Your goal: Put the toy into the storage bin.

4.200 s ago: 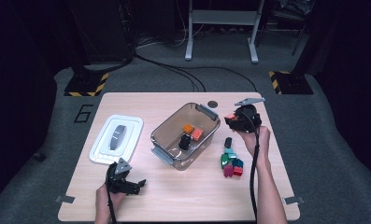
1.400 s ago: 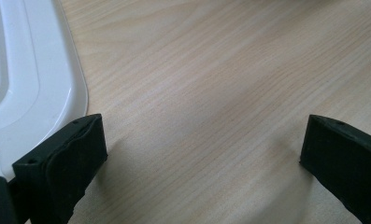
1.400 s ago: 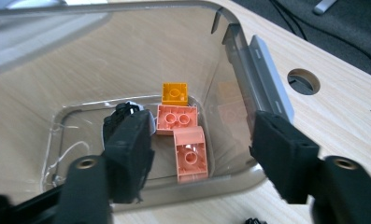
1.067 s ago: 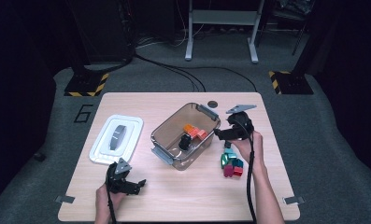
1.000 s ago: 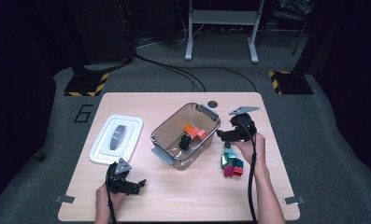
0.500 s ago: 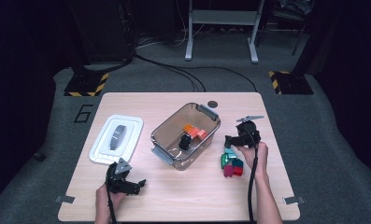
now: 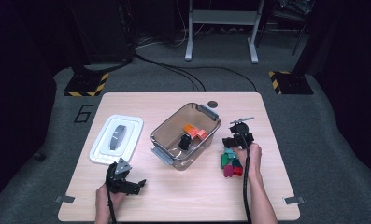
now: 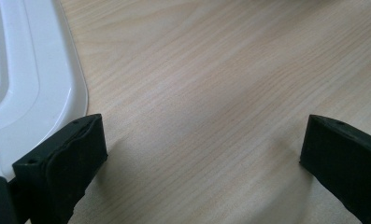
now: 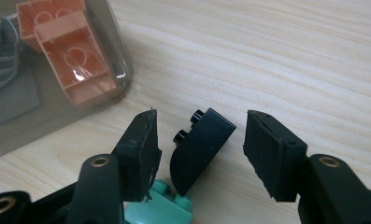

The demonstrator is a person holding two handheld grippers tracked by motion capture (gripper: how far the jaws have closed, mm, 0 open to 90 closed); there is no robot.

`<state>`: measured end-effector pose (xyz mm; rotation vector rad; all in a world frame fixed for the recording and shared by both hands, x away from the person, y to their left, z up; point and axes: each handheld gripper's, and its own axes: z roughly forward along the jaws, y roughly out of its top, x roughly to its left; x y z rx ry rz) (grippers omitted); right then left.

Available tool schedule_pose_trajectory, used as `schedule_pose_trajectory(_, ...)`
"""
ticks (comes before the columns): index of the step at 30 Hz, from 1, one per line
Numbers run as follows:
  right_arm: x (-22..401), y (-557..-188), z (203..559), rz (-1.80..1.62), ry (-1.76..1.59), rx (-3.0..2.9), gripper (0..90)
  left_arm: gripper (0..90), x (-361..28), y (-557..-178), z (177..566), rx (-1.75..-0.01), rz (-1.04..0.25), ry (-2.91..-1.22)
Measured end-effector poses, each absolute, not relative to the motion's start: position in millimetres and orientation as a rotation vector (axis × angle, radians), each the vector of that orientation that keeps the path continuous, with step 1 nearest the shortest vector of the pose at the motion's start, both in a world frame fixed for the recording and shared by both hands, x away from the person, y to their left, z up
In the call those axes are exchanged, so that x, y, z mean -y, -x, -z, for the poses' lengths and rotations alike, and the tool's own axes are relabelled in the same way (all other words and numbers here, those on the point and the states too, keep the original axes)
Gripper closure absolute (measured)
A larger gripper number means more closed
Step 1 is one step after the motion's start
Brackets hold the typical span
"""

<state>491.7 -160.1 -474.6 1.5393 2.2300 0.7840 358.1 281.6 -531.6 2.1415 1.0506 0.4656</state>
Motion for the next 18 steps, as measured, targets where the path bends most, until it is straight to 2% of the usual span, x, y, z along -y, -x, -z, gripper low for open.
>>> schedule_pose_trajectory(6, 156.6, -495.4, 480.0, -0.734, -1.544, -2.235, 52.2, 0.4, -281.8, -358.1, 531.5, -1.048, -0.468, -2.144)
schedule_pose_trajectory(12, 157.0, -498.1, 483.0, -0.716, -1.551, -2.229, 55.1, 0.4, -281.8, -358.1, 531.5, -1.049, -0.467, -2.143)
schedule_pose_trajectory(14, 156.5, -499.2, 483.7, -0.705, -1.547, -2.233, 59.8, 0.4, -281.8, -358.1, 531.5, -1.048, -0.468, -2.144)
schedule_pose_trajectory(18, 155.9, -500.4, 485.1, -0.695, -1.542, -2.232, 63.6, 0.4, -281.8, -358.1, 531.5, -1.049, -0.467, -2.144)
